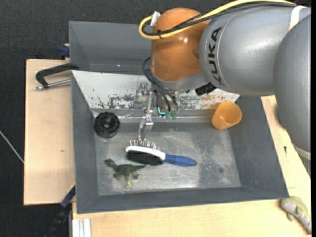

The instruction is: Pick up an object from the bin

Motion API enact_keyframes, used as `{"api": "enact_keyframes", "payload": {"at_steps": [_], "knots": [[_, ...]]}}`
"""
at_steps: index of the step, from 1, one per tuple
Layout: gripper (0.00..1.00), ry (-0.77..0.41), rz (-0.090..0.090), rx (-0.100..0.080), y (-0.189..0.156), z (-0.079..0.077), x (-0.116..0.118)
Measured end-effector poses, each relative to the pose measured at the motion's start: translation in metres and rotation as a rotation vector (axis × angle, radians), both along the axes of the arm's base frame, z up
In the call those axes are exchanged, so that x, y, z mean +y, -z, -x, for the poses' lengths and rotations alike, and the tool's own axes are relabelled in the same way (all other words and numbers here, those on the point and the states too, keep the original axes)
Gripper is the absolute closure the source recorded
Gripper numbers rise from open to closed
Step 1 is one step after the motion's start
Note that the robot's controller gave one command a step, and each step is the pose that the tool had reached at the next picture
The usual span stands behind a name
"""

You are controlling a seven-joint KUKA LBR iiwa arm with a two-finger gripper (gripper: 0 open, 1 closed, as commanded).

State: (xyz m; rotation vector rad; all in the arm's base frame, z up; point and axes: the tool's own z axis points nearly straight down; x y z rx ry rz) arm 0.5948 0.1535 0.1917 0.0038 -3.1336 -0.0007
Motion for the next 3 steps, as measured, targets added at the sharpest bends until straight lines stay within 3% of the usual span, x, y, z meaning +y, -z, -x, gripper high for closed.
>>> {"api": "enact_keyframes", "payload": {"at_steps": [1,2,3], "knots": [[0.0,-0.241,-0.004,-0.015,0.119,0.02,-0.061],[1.0,-0.242,-0.005,-0.022,0.117,0.018,-0.06],[1.0,-0.359,-0.002,-0.023,-0.035,0.016,-0.045]]}}
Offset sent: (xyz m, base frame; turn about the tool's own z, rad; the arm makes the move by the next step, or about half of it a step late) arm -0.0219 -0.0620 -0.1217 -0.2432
